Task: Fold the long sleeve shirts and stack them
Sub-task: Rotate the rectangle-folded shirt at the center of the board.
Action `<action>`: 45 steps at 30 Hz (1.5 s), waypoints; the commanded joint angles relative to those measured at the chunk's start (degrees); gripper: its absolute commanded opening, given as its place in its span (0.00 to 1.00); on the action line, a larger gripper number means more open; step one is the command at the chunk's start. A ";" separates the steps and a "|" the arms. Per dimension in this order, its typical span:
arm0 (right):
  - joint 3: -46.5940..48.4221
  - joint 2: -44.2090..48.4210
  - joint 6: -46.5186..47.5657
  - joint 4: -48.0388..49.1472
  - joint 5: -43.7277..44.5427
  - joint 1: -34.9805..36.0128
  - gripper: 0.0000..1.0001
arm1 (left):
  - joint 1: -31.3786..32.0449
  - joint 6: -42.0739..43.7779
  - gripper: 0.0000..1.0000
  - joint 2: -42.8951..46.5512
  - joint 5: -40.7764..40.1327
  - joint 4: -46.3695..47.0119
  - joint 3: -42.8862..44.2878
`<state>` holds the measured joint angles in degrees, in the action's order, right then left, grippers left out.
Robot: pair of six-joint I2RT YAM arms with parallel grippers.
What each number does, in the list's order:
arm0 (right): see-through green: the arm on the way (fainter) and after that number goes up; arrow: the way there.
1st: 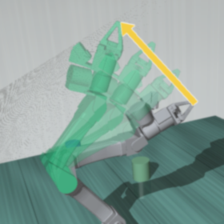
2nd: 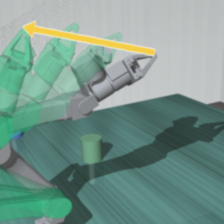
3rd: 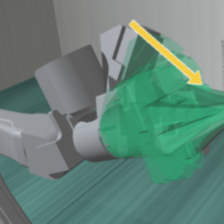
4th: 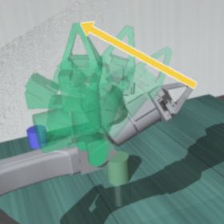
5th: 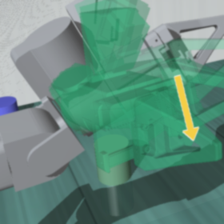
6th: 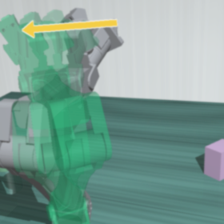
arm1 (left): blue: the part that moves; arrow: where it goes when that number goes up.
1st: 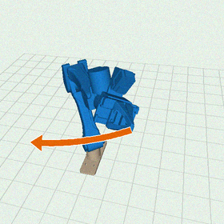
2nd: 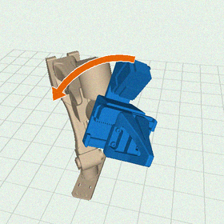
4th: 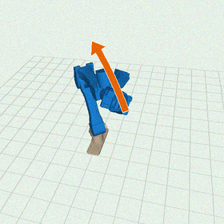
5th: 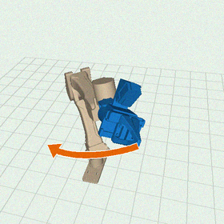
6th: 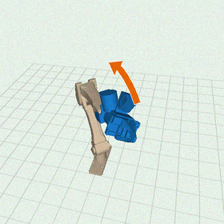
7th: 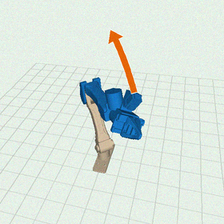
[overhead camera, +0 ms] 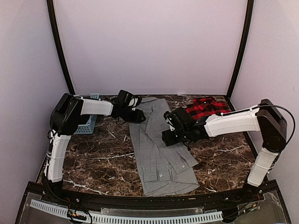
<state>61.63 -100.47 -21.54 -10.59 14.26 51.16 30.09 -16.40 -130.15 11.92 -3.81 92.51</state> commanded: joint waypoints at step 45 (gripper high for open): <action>-0.79 -1.99 6.13 6.05 -11.30 -0.84 0.65 | 13.73 0.41 0.81 46.14 -1.56 12.65 -49.01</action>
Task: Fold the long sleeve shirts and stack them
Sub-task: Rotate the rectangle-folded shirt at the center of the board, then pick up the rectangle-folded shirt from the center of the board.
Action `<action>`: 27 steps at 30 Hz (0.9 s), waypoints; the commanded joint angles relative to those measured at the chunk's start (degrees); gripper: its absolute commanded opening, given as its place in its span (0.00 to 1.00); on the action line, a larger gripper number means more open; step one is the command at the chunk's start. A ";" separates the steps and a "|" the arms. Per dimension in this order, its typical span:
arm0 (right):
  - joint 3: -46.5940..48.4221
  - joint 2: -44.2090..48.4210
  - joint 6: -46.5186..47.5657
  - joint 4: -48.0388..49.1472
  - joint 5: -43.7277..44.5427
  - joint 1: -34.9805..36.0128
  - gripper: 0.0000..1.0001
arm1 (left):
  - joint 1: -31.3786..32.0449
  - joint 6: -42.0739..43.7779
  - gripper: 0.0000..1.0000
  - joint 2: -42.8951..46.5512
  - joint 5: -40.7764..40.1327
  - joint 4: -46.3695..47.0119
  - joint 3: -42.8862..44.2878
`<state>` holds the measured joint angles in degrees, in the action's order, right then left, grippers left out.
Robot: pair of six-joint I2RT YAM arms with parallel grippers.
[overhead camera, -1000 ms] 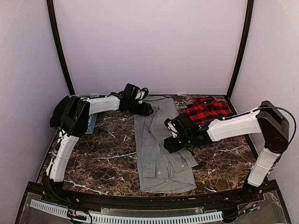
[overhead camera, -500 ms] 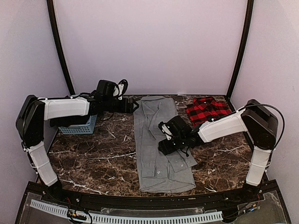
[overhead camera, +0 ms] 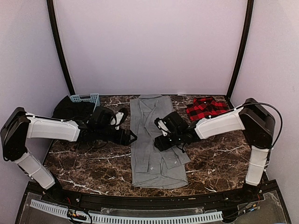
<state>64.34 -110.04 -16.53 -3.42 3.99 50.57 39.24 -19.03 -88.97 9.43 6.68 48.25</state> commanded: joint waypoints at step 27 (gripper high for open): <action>-21.76 24.92 -3.32 -2.92 -3.73 -0.05 0.64 | 26.35 13.32 0.83 -3.81 -6.35 -4.16 -8.59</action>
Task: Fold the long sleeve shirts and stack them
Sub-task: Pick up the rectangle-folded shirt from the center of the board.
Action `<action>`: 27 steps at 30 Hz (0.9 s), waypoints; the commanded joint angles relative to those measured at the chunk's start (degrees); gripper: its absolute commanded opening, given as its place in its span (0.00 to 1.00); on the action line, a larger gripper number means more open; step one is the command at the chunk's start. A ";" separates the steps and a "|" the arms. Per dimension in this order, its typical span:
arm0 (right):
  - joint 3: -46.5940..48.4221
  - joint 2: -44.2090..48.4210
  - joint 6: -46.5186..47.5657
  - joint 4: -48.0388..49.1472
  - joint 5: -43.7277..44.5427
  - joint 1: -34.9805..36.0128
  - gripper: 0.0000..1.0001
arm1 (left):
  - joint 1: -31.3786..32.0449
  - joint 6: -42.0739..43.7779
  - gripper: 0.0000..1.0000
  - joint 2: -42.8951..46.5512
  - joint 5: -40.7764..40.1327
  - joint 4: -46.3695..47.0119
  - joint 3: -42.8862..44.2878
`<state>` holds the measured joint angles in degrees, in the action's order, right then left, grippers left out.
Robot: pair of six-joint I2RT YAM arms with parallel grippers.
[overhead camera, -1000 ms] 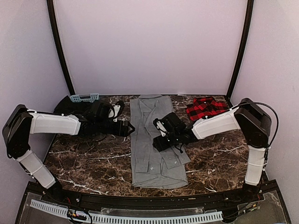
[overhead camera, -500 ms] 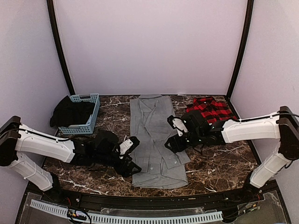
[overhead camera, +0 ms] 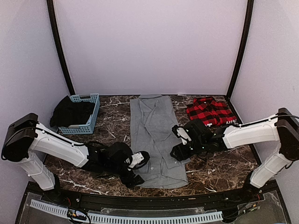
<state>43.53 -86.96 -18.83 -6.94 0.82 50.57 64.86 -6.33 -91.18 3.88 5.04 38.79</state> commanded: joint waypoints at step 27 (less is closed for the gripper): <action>-8.18 17.13 -4.89 -7.87 1.24 10.66 0.64 | 4.00 0.97 0.00 -0.74 0.52 -14.70 6.95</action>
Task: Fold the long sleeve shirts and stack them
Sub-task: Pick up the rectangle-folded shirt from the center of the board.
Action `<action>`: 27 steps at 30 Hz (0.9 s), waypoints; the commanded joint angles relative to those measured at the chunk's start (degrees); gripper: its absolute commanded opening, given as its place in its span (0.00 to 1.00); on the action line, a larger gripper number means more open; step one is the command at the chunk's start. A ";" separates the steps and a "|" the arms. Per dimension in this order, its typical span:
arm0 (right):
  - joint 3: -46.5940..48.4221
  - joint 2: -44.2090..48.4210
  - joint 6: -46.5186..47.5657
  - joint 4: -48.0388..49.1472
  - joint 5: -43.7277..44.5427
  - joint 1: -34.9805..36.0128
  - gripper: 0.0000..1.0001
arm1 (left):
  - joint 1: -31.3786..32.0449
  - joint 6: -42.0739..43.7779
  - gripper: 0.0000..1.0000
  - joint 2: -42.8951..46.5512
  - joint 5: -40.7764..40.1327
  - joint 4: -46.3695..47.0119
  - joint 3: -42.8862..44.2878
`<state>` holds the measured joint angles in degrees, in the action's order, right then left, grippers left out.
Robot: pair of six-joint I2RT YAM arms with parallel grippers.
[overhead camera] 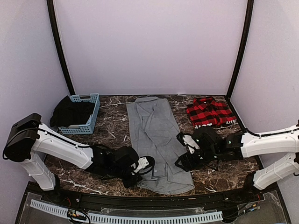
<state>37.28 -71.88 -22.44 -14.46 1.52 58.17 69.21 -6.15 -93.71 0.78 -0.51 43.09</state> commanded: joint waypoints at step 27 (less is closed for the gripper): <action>0.73 -12.40 -3.68 -3.89 9.64 24.25 0.67 | -4.96 -6.53 0.00 7.60 12.08 -22.10 5.06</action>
<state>36.07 -81.91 -26.85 -17.43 9.54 80.75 64.47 -12.49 -85.84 10.63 -19.88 47.51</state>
